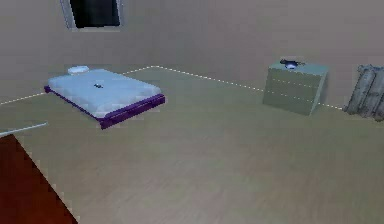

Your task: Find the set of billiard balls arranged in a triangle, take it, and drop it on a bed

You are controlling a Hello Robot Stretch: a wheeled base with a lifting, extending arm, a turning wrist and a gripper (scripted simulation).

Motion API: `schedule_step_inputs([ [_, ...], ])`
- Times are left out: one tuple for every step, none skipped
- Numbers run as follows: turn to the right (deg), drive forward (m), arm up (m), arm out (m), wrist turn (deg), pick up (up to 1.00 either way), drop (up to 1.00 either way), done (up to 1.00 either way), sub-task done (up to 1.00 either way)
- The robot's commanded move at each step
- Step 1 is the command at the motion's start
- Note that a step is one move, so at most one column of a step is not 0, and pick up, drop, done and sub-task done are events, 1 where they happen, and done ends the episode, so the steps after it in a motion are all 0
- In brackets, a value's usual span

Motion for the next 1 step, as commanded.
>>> schedule_step_inputs([
  [-33.0,0.0,0.0,0.0,0.0,0.0,0.0,0.0,0.0],
])
